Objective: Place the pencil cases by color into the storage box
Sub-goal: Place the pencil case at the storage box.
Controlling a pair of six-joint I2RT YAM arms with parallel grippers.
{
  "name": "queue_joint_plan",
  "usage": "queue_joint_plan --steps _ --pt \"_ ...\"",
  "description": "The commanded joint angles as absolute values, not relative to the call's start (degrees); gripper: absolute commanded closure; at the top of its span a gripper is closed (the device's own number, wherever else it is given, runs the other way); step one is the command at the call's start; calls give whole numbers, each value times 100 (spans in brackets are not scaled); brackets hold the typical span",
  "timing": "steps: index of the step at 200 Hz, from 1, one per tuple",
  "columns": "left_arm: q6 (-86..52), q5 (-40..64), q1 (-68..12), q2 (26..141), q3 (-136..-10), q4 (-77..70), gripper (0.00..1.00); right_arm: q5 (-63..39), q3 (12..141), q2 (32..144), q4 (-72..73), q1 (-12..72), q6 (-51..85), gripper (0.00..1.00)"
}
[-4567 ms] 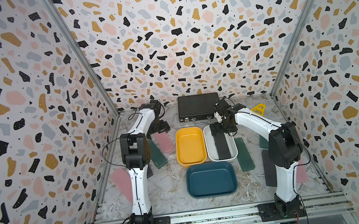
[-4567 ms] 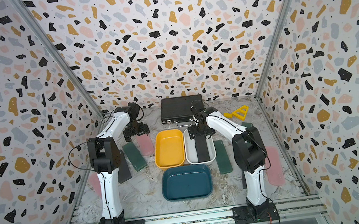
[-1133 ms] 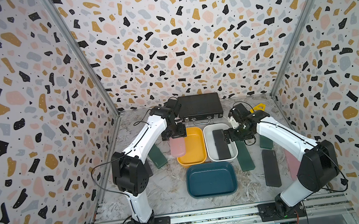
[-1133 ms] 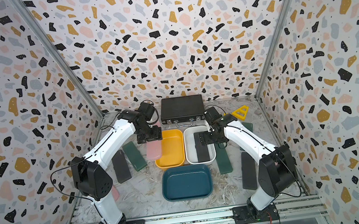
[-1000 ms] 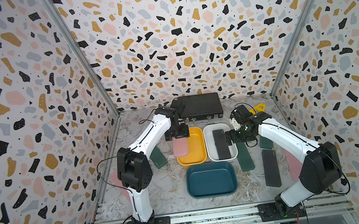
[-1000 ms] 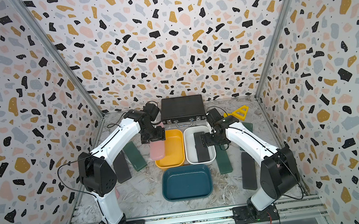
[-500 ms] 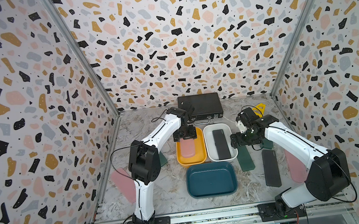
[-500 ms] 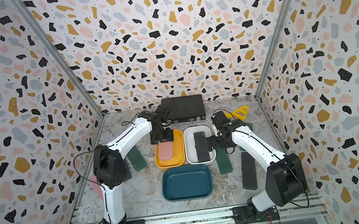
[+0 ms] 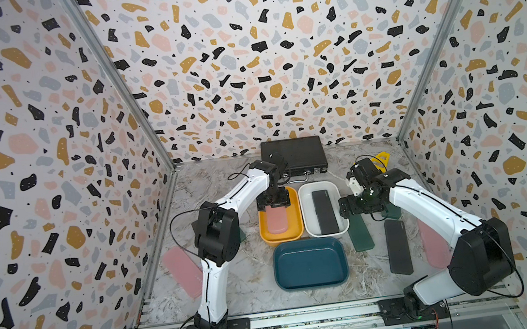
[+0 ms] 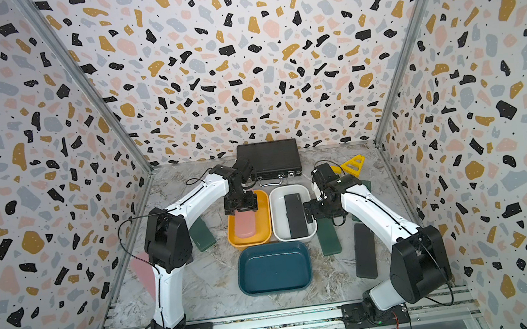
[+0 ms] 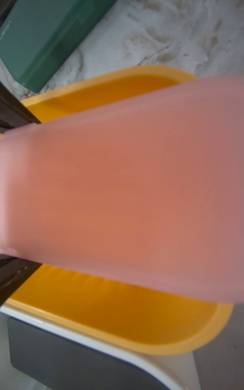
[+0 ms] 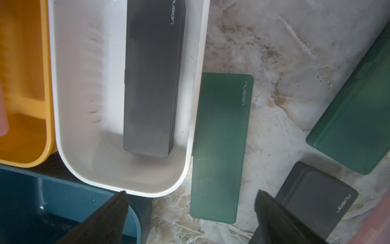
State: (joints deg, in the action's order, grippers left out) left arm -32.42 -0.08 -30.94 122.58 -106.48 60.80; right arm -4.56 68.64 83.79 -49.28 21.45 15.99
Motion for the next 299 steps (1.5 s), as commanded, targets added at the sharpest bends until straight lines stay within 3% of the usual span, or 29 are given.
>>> queue_joint_plan --steps 1,187,299 --pt "-3296 -53 -3120 12318 -10523 5988 24 -499 6908 8329 -5030 2118 1517 1" --pt "-3272 -106 -3129 11848 -10240 6012 24 -597 6803 8279 -4918 2109 1586 1" --pt "-3296 27 -3129 12275 -10232 5862 24 -589 6805 8375 -4916 2109 1534 1"
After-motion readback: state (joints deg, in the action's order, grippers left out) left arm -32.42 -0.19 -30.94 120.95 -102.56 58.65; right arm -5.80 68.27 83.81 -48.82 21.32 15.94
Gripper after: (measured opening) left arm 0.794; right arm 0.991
